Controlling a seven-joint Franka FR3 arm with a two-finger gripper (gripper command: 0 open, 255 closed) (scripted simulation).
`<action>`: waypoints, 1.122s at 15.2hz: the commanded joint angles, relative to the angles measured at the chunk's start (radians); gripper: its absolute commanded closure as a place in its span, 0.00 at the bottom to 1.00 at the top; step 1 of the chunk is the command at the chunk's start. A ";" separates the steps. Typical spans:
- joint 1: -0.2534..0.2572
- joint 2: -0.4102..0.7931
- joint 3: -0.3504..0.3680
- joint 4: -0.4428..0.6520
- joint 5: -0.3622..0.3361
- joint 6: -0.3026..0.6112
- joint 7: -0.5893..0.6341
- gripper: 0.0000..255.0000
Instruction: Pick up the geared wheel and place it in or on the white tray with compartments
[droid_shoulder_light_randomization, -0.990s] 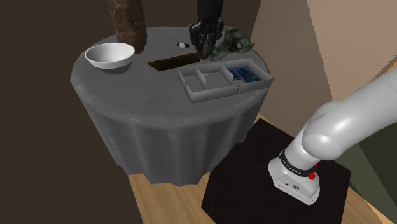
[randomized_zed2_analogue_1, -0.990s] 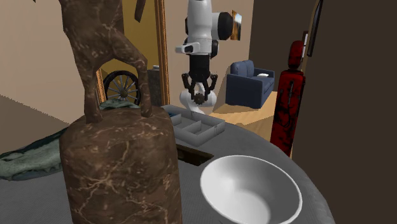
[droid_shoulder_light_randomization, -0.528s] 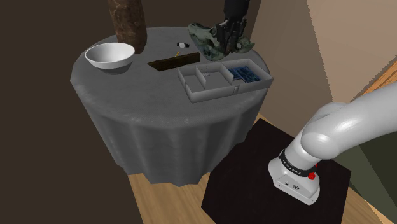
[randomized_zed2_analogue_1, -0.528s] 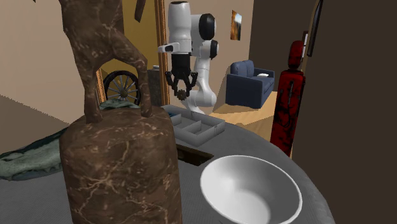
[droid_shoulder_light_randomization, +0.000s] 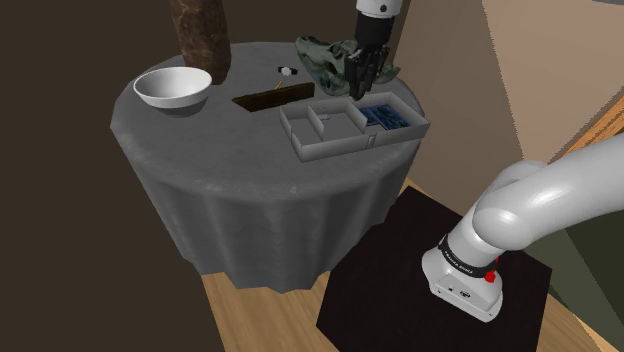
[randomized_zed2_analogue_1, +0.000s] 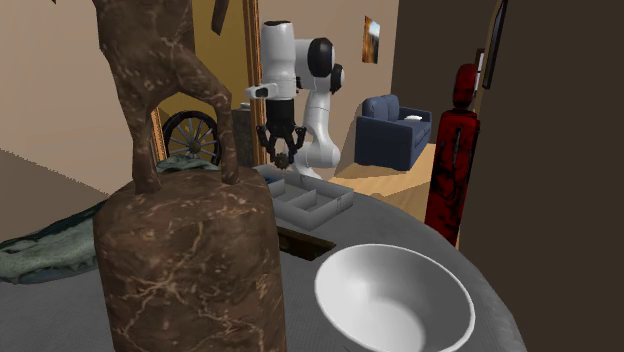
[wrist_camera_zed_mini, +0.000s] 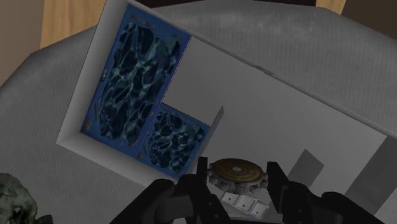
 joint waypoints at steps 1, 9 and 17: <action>0.000 -0.002 0.001 -0.029 0.001 0.027 0.000 1.00; 0.002 -0.007 0.003 -0.111 0.003 0.105 -0.001 1.00; 0.002 -0.007 0.003 -0.111 0.003 0.104 -0.001 0.00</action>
